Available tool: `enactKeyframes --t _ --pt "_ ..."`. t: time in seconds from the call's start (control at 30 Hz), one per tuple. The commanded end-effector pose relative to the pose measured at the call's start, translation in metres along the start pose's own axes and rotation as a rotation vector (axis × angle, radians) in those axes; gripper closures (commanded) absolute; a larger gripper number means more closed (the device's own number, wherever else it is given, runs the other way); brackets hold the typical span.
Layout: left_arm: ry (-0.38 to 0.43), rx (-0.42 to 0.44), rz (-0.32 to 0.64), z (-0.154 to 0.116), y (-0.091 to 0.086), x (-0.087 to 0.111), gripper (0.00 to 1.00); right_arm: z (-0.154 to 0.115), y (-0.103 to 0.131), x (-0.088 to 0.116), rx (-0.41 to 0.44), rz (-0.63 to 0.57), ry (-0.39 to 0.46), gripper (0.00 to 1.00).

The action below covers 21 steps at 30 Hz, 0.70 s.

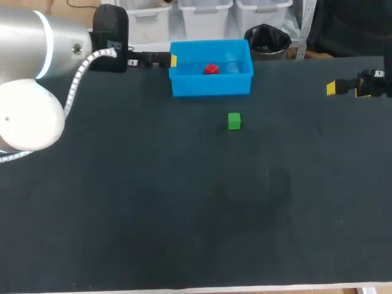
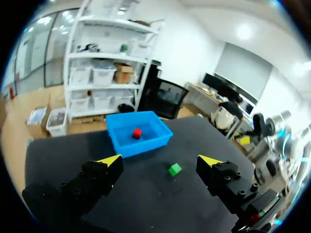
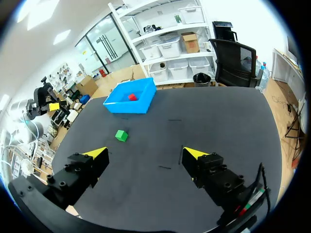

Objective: Use the left arm to pick the red cube and place it into the blue plastic box first, then use the right arm to grasp the green cube and put it into the same blue plastic box after the first action is fully finished.

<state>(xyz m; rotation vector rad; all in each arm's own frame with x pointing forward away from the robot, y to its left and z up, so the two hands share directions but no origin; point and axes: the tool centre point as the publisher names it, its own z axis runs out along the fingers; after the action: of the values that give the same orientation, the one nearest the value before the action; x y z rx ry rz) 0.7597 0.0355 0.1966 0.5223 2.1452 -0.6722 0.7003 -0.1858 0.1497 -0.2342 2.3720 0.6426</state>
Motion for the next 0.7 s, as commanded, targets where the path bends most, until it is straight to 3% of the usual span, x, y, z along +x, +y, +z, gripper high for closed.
enactKeyframes --t 0.03,0.4,0.7 --pt "0.038 0.341 0.134 -0.018 0.006 0.004 0.00 0.000 0.000 0.000 0.001 0.000 0.000 0.00" --pt "0.106 0.477 0.233 -0.031 0.012 0.027 0.00 0.000 0.000 0.000 0.001 0.000 0.000 0.00" --pt "0.158 0.517 0.307 -0.030 0.019 0.057 0.00 0.000 0.000 0.000 0.001 0.000 0.000 0.00"
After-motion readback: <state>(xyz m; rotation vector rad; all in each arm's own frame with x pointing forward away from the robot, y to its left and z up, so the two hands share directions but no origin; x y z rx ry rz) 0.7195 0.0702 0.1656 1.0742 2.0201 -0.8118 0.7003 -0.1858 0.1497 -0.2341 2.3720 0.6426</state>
